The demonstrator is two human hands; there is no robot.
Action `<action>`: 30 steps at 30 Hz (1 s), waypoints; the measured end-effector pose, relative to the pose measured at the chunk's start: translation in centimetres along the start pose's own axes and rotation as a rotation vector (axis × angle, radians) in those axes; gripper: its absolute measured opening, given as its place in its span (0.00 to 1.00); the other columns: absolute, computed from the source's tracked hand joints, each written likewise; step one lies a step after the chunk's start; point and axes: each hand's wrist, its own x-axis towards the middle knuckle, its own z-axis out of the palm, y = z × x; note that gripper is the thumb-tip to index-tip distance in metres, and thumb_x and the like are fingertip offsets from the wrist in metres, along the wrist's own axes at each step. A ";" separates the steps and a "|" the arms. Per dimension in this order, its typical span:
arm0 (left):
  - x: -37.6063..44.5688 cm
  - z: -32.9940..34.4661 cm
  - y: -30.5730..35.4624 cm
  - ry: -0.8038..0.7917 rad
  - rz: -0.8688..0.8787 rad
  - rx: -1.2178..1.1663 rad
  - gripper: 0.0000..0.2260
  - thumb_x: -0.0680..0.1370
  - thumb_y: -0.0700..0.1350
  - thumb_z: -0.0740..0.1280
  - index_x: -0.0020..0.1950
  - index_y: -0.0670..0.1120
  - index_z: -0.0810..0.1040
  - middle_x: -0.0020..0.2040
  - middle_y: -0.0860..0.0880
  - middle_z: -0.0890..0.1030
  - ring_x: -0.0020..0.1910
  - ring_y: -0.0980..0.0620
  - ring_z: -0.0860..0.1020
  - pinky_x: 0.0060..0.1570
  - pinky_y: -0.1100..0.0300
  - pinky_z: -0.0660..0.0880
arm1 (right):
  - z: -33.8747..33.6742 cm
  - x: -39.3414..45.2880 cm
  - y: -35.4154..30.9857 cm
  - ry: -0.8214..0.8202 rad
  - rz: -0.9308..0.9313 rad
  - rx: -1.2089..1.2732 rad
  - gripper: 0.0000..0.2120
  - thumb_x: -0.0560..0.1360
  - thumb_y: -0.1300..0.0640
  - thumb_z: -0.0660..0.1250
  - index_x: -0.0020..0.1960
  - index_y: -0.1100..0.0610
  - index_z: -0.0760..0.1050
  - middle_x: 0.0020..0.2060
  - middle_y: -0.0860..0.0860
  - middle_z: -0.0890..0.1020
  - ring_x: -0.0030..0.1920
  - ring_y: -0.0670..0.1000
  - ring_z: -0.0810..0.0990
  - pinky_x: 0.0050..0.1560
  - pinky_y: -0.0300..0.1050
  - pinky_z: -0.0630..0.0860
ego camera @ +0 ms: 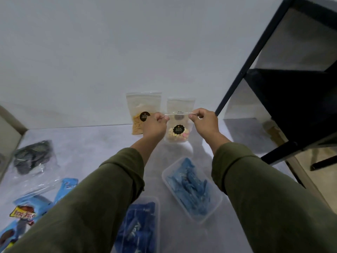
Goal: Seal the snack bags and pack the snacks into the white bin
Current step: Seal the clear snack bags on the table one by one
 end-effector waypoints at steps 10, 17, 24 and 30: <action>3.1 2.3 -0.4 0.038 -0.038 0.038 0.08 0.78 0.50 0.64 0.45 0.47 0.79 0.40 0.49 0.79 0.44 0.50 0.75 0.51 0.55 0.72 | 1.1 3.9 2.2 -0.051 0.008 0.016 0.04 0.75 0.60 0.67 0.47 0.60 0.80 0.37 0.49 0.77 0.42 0.50 0.73 0.42 0.38 0.70; 3.9 2.5 -0.4 0.064 -0.044 -0.032 0.09 0.78 0.48 0.65 0.53 0.45 0.80 0.45 0.47 0.81 0.46 0.52 0.77 0.56 0.54 0.75 | 1.3 4.3 2.2 -0.032 0.022 0.085 0.10 0.73 0.61 0.67 0.54 0.56 0.77 0.41 0.47 0.76 0.46 0.48 0.74 0.53 0.44 0.75; 2.5 0.6 0.0 0.102 -0.039 -0.042 0.10 0.79 0.43 0.62 0.59 0.44 0.76 0.50 0.49 0.80 0.43 0.57 0.76 0.37 0.73 0.70 | 1.0 3.1 0.5 0.044 -0.061 0.015 0.17 0.73 0.59 0.70 0.61 0.54 0.73 0.58 0.52 0.74 0.58 0.49 0.73 0.55 0.39 0.68; 0.5 -4.8 0.7 0.139 -0.038 -0.034 0.11 0.78 0.47 0.65 0.58 0.46 0.77 0.49 0.51 0.80 0.49 0.55 0.75 0.51 0.66 0.68 | 2.2 0.3 -4.1 0.016 -0.082 0.031 0.15 0.74 0.56 0.69 0.60 0.51 0.73 0.58 0.49 0.73 0.53 0.46 0.72 0.53 0.37 0.68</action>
